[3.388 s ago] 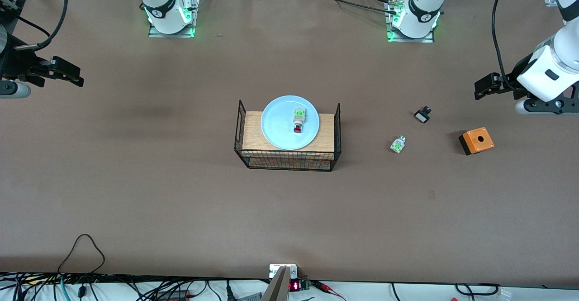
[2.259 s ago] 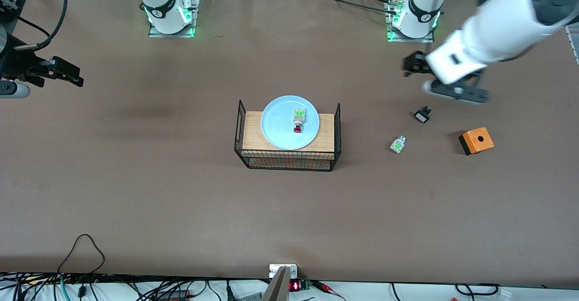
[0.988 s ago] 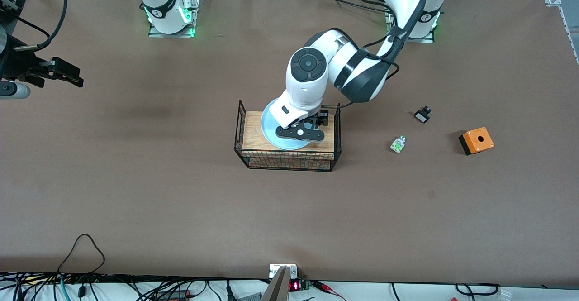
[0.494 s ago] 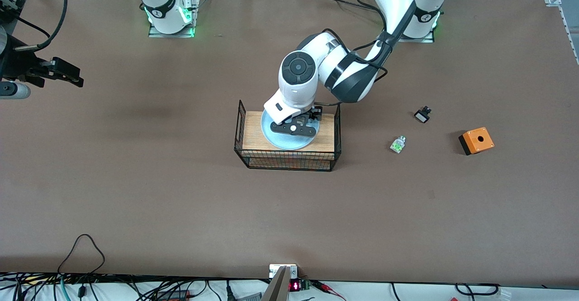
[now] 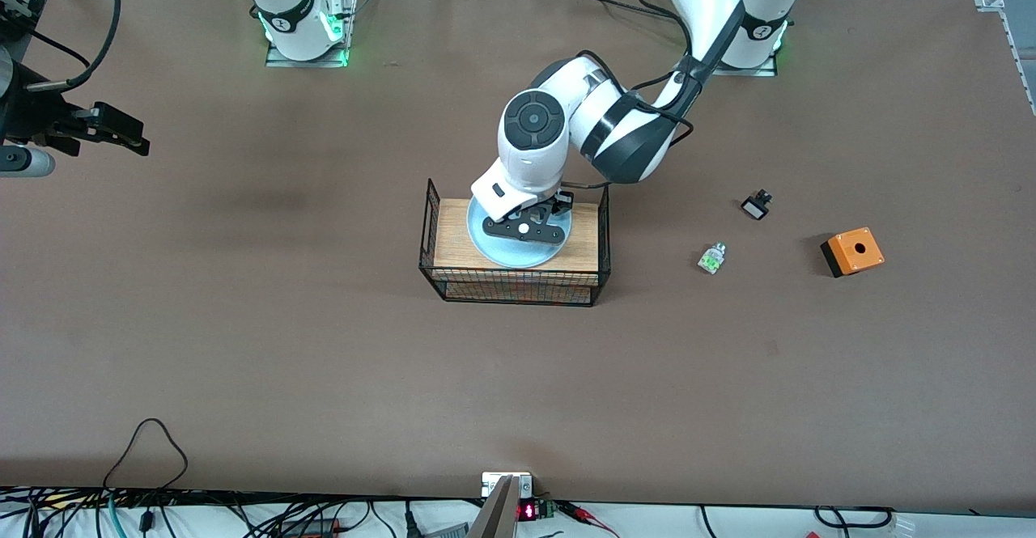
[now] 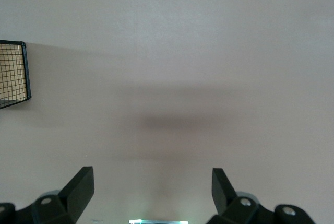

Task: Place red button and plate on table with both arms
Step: 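Grasp the red button and carry it beside the orange box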

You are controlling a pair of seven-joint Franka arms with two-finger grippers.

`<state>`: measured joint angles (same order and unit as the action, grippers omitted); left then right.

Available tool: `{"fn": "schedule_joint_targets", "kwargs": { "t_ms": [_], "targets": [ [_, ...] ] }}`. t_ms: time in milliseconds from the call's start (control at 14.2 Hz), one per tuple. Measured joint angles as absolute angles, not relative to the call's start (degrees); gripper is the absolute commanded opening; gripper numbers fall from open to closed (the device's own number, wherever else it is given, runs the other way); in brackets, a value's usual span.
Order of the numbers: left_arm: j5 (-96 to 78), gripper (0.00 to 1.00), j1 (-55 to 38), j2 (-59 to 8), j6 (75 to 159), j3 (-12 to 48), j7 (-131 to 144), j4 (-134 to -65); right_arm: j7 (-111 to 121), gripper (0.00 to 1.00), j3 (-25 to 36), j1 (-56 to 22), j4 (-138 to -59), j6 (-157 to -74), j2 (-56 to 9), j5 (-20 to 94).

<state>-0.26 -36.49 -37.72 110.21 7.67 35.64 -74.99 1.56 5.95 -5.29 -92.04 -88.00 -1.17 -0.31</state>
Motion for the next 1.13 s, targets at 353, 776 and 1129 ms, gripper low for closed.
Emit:
{"fn": "schedule_joint_targets", "kwargs": {
  "t_ms": [353, 776, 1129],
  "targets": [
    [-0.1, 0.18, -32.7, -28.8, 100.2, 7.3, 35.2, -73.9, 1.6, 1.00, 5.9, -5.3, -92.0, -88.0, -1.2, -0.3],
    [0.3, 0.22, -19.5, -23.4, 84.8, 5.5, 17.0, -75.2, 1.5, 1.00, 5.3, -5.6, -92.0, -87.7, -1.2, -0.3],
    [0.3, 0.23, -13.7, -23.9, 88.9, -3.7, -3.9, -84.6, -13.3, 1.00, 5.1, -10.2, -92.0, -87.3, -1.2, 3.5]
  ]
}}
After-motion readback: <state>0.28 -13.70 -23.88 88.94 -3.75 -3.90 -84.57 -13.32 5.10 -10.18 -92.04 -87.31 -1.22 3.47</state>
